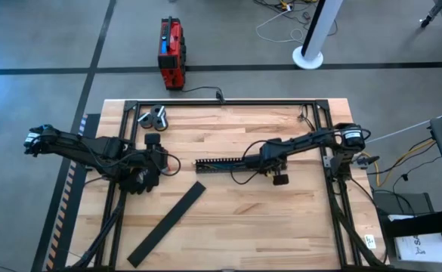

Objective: Ziptie cables
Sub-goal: Put the ziptied cable wires into the black cable duct

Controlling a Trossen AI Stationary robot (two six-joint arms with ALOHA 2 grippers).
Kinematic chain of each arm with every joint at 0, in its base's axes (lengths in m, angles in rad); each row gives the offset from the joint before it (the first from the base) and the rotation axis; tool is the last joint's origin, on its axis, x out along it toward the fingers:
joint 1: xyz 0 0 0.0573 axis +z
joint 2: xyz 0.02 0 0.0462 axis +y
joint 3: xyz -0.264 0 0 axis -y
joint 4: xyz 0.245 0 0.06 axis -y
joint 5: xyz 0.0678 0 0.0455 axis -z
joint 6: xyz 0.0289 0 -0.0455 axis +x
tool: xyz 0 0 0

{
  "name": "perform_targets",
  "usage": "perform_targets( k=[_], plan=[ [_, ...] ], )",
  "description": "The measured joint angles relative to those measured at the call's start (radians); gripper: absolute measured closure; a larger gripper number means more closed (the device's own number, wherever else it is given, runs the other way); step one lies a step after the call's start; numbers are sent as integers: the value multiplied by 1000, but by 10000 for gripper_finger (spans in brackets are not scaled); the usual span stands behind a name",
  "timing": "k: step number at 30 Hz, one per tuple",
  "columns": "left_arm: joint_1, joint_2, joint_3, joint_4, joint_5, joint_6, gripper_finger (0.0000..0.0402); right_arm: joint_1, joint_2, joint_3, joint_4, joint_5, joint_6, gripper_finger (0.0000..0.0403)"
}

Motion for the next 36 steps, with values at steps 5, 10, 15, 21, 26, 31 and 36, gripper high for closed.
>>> perform_targets(
  k=[5, 10, 15, 21, 26, 31, 36],
  plan=[
    [0, 0, 0, 0, 0, 0, 182, 2, 0, -21, 68, -15, 6, 402],
    [0, 0, 0, 0, 0, 0, 178, 4, -5, 3, 74, -24, 17, 366],
    [0, 0, 0, 0, 0, 0, 174, 4, -50, 42, 48, -131, 61, 295],
    [0, 0, 0, -1, 0, 0, 181, 1, -211, 27, 32, -167, 139, 236],
    [0, 0, 0, -1, 0, 0, 190, -11, -380, -83, 102, -160, 259, 245],
    [0, 0, 0, 0, 0, 0, 196, -9, -504, -205, 177, -162, 363, 288],
    [0, 0, 0, 0, 0, 0, 201, -7, -593, -279, 193, -164, 436, 355]
  ],
)
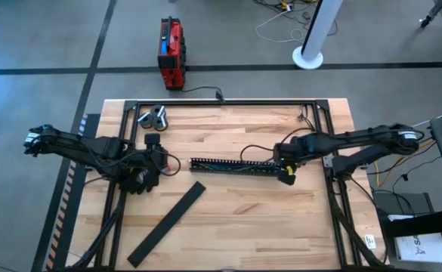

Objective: Ziptie cables
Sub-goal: Put the ziptied cable wires into the black cable duct

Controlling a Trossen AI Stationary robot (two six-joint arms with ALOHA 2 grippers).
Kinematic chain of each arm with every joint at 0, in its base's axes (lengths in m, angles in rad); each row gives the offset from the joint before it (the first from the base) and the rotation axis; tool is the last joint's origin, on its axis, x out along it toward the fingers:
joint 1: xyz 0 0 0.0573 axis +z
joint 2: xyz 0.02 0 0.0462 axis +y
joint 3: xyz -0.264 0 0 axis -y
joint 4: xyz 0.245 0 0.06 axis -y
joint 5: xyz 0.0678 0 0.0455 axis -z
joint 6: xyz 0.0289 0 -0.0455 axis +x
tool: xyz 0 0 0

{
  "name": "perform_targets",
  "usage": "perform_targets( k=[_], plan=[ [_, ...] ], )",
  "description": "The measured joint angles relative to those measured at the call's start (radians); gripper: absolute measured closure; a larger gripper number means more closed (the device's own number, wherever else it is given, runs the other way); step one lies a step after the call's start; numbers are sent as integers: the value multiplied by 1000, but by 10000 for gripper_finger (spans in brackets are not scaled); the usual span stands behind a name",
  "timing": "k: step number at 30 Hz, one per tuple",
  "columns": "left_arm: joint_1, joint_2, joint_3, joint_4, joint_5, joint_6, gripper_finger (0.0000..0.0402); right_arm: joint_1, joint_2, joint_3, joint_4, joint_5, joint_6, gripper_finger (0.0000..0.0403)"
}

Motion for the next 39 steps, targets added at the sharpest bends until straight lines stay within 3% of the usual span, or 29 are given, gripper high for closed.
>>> perform_targets(
  k=[4, 12, 15, 22, 27, 34, 39],
  plan=[
    [0, 0, 0, 0, 0, 0, 201, 2, -41, -38, 2, 1, 37, 397],
    [0, 0, 0, 0, 0, 0, 186, 32, -14, -155, 47, -3, 112, 401],
    [0, 0, 0, 0, 0, 0, 179, 58, 5, -189, 93, -55, 146, 402],
    [0, 0, 0, 1, 0, 0, 167, 90, 90, -206, 97, -69, 206, 403],
    [0, 0, 0, 0, 0, 0, 164, 90, 117, -190, 89, -156, 176, 402],
    [0, 0, 0, 0, 0, 0, 172, 90, 54, -89, 64, -149, 133, 341],
    [0, 0, 0, 0, 0, 0, 183, 90, -1, -12, 81, -32, 49, 286]
  ],
)
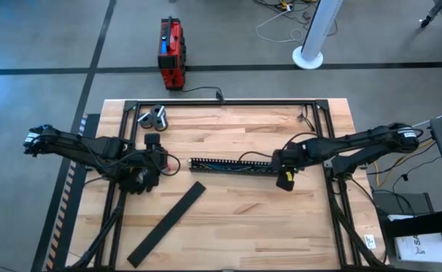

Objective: Ziptie cables
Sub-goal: Put the ziptied cable wires into the black cable duct

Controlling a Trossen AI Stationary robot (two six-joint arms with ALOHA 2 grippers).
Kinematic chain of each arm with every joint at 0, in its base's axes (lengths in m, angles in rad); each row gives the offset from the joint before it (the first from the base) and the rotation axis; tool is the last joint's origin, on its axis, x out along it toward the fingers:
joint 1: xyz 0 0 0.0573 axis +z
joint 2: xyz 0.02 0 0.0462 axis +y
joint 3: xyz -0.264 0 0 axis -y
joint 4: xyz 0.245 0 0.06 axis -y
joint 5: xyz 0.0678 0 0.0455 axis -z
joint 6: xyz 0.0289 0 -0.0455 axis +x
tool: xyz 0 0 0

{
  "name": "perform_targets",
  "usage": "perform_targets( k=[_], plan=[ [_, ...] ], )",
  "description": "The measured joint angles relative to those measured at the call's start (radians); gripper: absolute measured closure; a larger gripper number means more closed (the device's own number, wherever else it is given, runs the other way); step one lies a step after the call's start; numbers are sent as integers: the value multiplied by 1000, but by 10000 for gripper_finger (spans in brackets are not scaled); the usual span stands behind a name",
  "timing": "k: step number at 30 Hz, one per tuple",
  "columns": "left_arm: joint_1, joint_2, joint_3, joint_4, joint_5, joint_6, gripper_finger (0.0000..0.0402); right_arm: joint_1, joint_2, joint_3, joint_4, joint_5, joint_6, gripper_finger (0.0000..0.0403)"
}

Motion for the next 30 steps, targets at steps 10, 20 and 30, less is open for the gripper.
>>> perform_targets(
  k=[10, 20, 30],
  plan=[
    [0, 0, 0, 0, 0, 0, 196, 0, -13, 71, -4, 73, -156, 254],
    [0, 0, 0, 0, 0, 0, 182, 0, -13, 165, -84, 85, -191, 269],
    [0, 0, 0, 0, 0, 0, 162, 0, -13, 227, -178, 58, -200, 353]
  ],
)
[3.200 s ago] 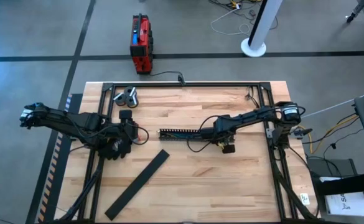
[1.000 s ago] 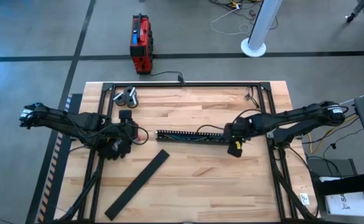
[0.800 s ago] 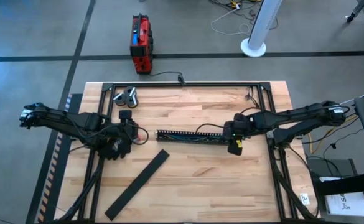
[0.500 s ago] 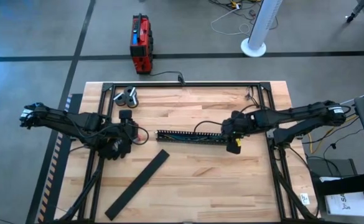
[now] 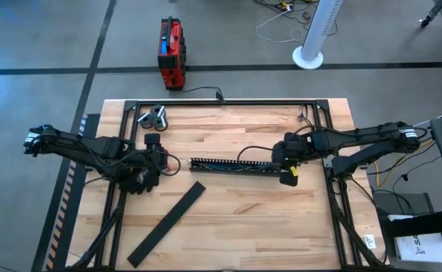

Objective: Ziptie cables
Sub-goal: Put the ziptied cable wires into the black cable duct

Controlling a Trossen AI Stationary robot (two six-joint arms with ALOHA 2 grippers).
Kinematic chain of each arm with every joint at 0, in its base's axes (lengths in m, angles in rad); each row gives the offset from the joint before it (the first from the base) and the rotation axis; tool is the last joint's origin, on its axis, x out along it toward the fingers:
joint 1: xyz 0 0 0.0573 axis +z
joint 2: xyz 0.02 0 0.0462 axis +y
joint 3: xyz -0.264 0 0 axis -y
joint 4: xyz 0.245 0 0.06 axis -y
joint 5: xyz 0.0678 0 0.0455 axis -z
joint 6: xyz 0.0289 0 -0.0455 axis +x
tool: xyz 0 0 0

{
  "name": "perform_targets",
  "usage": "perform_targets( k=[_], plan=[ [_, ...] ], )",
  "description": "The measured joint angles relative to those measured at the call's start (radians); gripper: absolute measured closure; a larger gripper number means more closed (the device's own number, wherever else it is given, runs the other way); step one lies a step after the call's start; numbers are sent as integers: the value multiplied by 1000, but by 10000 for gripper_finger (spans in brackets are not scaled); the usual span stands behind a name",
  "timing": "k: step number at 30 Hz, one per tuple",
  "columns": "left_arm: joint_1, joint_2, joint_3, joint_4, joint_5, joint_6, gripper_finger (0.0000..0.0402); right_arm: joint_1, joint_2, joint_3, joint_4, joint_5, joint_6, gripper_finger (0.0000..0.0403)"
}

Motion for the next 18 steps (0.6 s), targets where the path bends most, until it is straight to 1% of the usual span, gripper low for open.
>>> perform_targets(
  k=[3, 6, 14, 16, 18],
  plan=[
    [0, 0, 0, 0, 0, 0, 160, 0, 0, 0, -33, -1, -3, 380],
    [0, 0, 0, 0, 0, 0, 160, 0, 0, -4, -57, -1, -4, 394],
    [0, 0, 0, 0, 0, 0, 175, 0, 0, -6, -80, -4, 12, 400],
    [0, 0, 0, 0, 0, 0, 179, 0, 0, -7, -92, -5, 36, 402],
    [0, 0, 0, 0, 0, 0, 183, 0, 0, -13, -97, -7, 98, 402]
  ],
)
